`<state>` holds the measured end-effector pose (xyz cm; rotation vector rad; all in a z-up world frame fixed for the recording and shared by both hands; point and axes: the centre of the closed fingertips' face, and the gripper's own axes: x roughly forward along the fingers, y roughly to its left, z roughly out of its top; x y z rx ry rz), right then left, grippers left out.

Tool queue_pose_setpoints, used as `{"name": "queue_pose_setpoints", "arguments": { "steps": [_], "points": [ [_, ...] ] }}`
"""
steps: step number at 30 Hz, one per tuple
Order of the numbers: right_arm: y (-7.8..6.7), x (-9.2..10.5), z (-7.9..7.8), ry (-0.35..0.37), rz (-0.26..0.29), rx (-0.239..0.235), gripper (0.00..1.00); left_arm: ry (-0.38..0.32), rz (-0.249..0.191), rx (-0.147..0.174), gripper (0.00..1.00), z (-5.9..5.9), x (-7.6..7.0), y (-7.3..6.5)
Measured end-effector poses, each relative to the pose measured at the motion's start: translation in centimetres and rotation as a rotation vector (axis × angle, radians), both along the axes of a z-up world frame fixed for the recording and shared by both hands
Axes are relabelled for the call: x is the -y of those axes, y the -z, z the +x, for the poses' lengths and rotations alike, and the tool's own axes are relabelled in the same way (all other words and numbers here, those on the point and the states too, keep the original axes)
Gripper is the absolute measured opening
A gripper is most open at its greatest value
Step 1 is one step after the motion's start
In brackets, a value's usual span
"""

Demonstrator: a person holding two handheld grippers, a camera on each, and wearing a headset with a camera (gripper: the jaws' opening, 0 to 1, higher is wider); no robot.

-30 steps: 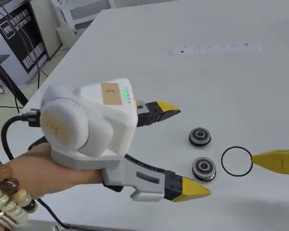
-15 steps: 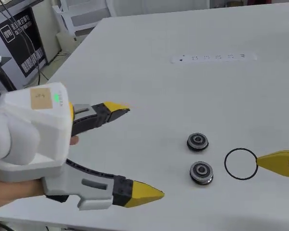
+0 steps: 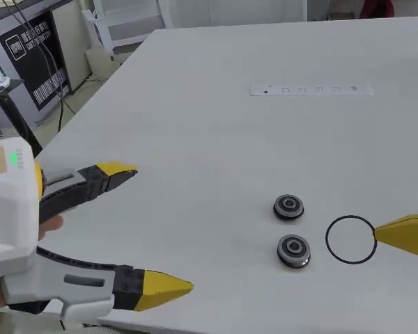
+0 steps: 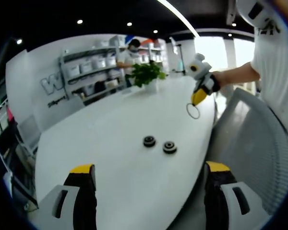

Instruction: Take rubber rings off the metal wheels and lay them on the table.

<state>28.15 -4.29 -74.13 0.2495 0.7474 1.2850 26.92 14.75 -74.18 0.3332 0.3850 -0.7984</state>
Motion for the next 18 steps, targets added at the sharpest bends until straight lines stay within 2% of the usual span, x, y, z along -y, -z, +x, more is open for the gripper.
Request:
{"name": "queue_pose_setpoints", "arguments": {
  "steps": [5,18],
  "points": [
    [-0.3,-0.7,-0.4,-0.048,-0.033,0.024,0.0,-0.026,-0.033,-0.017,0.95,-0.5,-0.6,0.3],
    [-0.6,-3.5,-0.7,-0.147,-0.063,0.062,0.0,-0.047,-0.029,-0.036,0.94,-1.5,-1.1,1.0]
  ]
}}
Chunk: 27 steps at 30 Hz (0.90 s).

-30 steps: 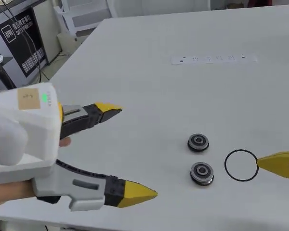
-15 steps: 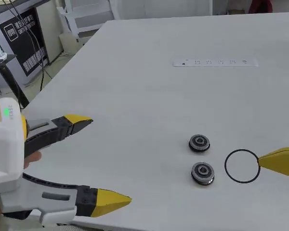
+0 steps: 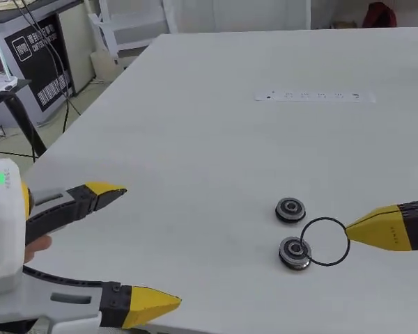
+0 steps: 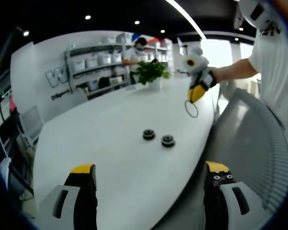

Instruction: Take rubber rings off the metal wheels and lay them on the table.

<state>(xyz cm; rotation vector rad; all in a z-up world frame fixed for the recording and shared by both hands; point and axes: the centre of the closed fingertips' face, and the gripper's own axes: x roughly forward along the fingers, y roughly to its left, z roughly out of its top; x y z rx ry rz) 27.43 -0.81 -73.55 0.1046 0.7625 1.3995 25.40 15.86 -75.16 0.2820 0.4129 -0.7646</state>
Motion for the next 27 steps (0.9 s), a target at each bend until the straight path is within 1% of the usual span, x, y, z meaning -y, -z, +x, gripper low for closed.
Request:
{"name": "queue_pose_setpoints", "arguments": {
  "steps": [6,10,13,16,24,27],
  "points": [
    [0.6,-1.1,0.1,-0.032,-0.024,0.029,0.0,-0.008,0.004,-0.008,0.93,-0.3,-0.1,0.2],
    [0.6,-2.0,0.2,-0.045,-0.018,0.033,0.0,-0.011,0.002,-0.004,0.93,-0.3,-0.1,0.1],
    [0.8,-2.8,0.5,-0.051,-0.019,0.041,0.0,-0.001,0.013,-0.01,0.93,-0.4,0.0,0.2],
    [1.0,-3.6,0.6,-0.06,-0.016,0.045,0.0,-0.001,0.002,-0.019,0.93,-0.4,0.0,0.1],
    [1.8,-5.2,1.6,-0.042,-0.018,0.033,0.0,0.01,0.009,-0.03,0.98,-0.5,0.0,0.1],
    [2.1,-5.7,1.8,-0.041,-0.021,0.029,0.0,-0.001,0.011,-0.028,1.0,-0.4,-0.2,0.1]
  ]
}}
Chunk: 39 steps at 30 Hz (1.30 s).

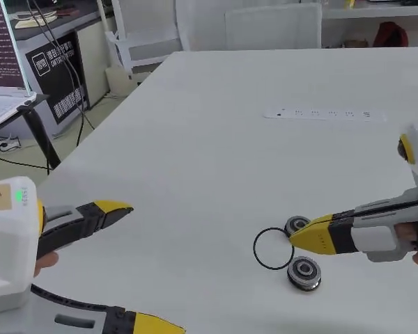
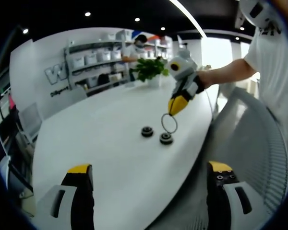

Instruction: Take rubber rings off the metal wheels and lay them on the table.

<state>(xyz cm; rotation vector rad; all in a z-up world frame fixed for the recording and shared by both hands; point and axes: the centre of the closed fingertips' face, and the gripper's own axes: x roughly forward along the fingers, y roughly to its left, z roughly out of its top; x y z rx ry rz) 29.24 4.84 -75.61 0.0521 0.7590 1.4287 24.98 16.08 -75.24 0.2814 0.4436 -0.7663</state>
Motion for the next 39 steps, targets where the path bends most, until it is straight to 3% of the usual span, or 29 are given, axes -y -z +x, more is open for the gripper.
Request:
{"name": "queue_pose_setpoints", "arguments": {
  "steps": [12,21,24,28,39],
  "points": [
    [2.2,-1.8,0.7,-0.008,-0.045,-0.016,0.0,-0.014,-0.02,-0.022,1.0,-0.1,0.1,0.1],
    [4.0,-2.6,1.7,-0.01,-0.072,-0.032,0.0,-0.02,-0.021,-0.017,1.0,-0.1,0.3,-0.1],
    [4.7,-2.8,2.0,-0.001,-0.076,-0.062,0.0,-0.03,-0.007,-0.03,1.0,-0.3,0.2,0.5],
    [5.7,-3.1,2.5,0.019,-0.085,-0.073,0.0,-0.04,-0.024,-0.032,1.0,-0.3,0.1,0.4],
    [8.0,-3.8,2.8,0.042,-0.124,-0.127,0.0,-0.025,-0.003,-0.051,1.0,-0.5,0.2,0.7]
  ]
}}
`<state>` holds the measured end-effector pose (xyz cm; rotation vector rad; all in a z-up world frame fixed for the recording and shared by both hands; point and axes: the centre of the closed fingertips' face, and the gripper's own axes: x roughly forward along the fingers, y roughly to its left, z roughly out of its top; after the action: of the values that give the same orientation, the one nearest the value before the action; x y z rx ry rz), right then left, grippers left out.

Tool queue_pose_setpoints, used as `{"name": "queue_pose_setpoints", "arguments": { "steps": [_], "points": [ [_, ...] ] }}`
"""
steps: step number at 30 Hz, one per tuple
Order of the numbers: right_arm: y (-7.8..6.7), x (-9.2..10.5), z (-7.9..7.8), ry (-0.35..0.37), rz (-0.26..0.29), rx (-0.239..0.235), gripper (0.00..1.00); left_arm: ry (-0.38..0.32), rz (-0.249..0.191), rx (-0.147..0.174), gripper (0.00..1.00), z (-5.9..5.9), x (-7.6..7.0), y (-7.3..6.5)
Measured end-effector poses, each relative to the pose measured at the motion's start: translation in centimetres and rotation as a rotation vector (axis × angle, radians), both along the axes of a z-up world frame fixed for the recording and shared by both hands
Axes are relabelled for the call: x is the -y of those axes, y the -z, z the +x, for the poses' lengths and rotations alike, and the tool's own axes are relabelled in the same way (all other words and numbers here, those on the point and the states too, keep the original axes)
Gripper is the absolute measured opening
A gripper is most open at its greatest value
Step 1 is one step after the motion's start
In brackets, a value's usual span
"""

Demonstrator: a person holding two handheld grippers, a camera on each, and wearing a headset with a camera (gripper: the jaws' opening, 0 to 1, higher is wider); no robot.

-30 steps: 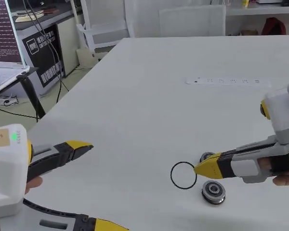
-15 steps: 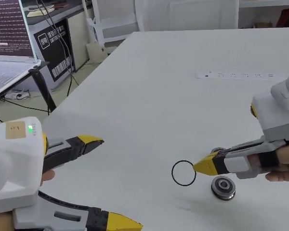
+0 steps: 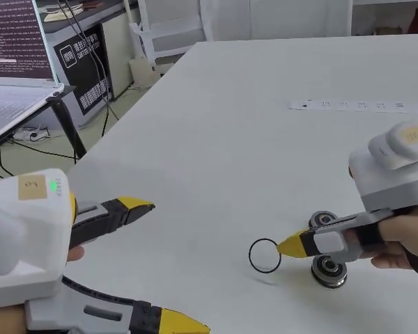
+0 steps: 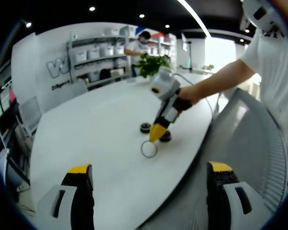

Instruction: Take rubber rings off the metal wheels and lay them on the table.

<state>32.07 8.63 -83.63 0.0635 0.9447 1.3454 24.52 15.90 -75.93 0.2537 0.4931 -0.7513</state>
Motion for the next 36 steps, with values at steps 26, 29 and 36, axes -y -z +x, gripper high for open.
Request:
{"name": "queue_pose_setpoints", "arguments": {
  "steps": [26,29,36],
  "points": [
    [2.5,-0.4,1.4,0.075,-0.082,0.036,0.0,0.001,0.017,0.004,0.92,-0.1,-0.1,0.0],
    [2.3,-0.6,1.6,0.082,-0.078,0.046,0.01,-0.004,0.009,-0.002,0.91,-0.2,-0.1,0.1],
    [2.7,-0.3,2.0,0.071,-0.11,0.098,0.05,-0.008,0.011,0.006,0.91,-0.1,-0.2,0.0]
  ]
}}
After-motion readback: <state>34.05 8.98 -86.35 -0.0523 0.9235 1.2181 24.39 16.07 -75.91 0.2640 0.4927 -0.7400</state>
